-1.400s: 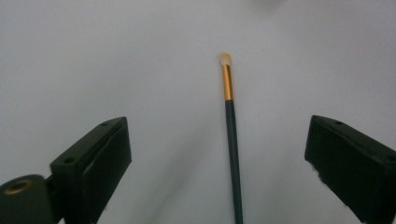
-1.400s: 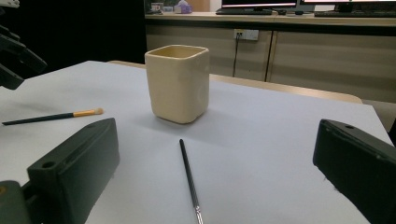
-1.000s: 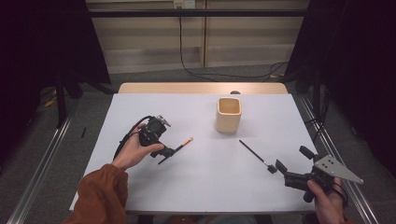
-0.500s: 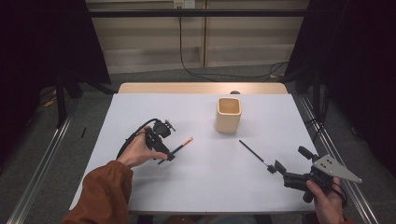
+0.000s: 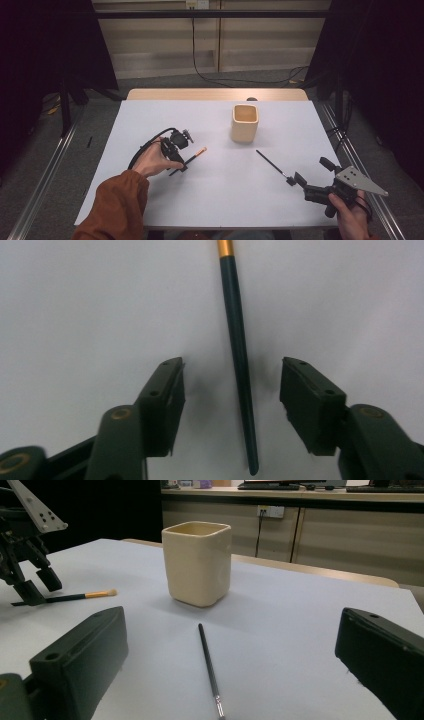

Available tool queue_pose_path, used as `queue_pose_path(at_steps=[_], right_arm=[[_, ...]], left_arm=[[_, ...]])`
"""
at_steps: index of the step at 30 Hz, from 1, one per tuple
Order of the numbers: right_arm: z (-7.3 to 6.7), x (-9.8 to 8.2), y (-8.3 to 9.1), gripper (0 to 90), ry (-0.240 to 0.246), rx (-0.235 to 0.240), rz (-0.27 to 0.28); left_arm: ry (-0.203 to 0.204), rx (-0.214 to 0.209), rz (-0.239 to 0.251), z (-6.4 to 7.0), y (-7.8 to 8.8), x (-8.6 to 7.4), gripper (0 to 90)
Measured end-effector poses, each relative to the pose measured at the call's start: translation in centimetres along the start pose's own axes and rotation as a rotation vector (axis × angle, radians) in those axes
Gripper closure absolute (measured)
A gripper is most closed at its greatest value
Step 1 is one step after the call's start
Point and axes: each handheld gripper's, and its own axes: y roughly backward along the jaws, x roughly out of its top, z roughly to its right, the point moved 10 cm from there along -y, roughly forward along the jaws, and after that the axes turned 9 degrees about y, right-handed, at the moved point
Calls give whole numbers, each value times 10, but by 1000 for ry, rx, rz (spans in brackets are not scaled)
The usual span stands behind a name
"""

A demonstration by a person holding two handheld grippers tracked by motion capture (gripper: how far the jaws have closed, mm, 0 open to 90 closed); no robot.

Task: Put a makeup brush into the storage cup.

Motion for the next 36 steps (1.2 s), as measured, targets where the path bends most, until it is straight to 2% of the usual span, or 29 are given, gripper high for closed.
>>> queue_pose_path(at_steps=[2, 5, 14, 18, 22, 25, 31, 34, 36], right_arm=[[0, 0, 1, 1, -2, 0, 0], [0, 0, 1, 1, -4, -1, 0], [0, 0, 0, 1, -1, 0, 0], [0, 0, 0, 1, 0, -1, 0], [0, 0, 0, 1, 0, -3, 1], [0, 0, 0, 2, -1, -3, -1], [2, 0, 0, 1, -8, -7, -2], [1, 0, 1, 1, -4, -8, -2], [1, -1, 0, 1, -3, -7, -5]], left_arm=[[-1, 3, -1, 1, -2, 1, 497], [1, 19, -6, 1, -3, 1, 520], [-3, 45, -28, 2, -4, 1, 536], [-21, 32, -30, 4, -4, 1, 599], [-7, 15, -44, 2, -3, 2, 636], [14, 20, -51, 0, -3, 2, 674], [15, 15, -61, -1, -4, 3, 743], [1, 15, -83, -2, -4, 3, 758], [6, 15, -88, -1, -4, 4, 792]])
